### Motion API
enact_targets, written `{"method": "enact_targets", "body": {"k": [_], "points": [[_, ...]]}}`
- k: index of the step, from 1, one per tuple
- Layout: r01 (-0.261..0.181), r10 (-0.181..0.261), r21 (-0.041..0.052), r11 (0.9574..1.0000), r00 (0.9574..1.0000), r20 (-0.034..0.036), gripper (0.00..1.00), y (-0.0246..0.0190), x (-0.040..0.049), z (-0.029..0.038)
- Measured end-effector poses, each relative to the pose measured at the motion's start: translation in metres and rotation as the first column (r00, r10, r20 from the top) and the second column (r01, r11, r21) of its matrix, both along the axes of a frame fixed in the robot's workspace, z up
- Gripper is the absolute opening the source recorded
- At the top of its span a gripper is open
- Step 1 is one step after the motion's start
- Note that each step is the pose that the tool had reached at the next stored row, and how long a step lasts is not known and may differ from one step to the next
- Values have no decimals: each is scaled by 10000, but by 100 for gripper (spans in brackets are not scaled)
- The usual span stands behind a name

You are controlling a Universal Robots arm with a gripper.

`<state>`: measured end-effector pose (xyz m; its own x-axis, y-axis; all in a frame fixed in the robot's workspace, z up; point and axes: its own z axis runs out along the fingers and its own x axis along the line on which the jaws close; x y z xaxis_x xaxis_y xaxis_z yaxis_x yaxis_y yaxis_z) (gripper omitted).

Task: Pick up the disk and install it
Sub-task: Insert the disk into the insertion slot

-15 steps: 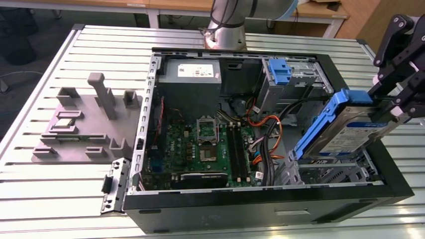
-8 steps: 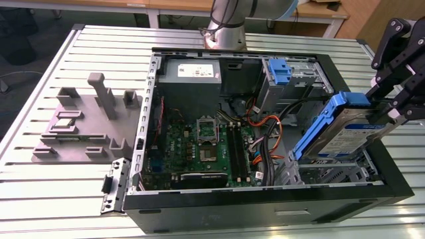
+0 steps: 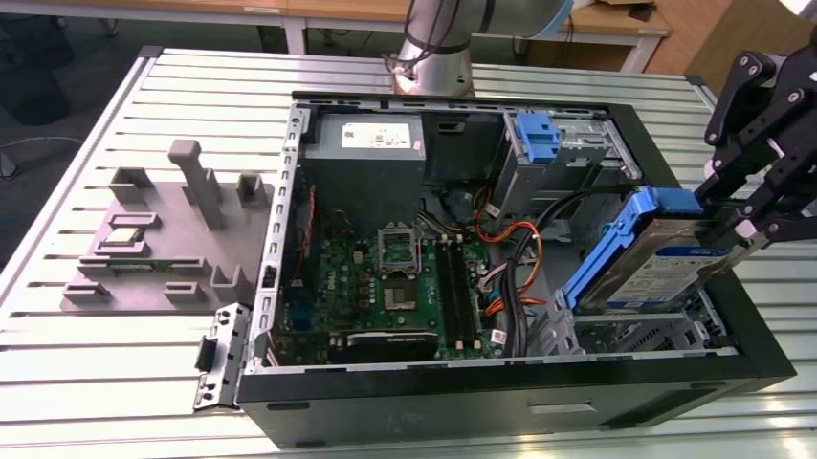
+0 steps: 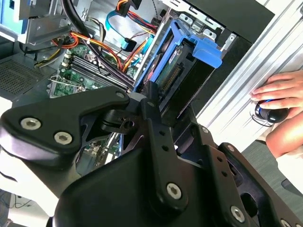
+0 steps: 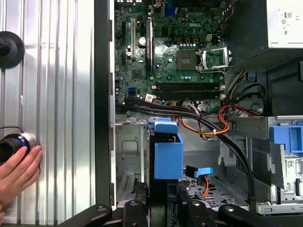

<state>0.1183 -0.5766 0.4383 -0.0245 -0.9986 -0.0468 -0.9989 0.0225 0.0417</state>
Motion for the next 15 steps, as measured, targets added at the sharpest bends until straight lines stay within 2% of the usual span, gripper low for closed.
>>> {"method": "enact_targets", "body": {"k": [7, 15], "points": [[1, -1, -7, 10000, 10000, -1, 35, 0, 0, -121], [0, 0, -21, 10000, 10000, -1, 35, 0, 0, -141]]}}
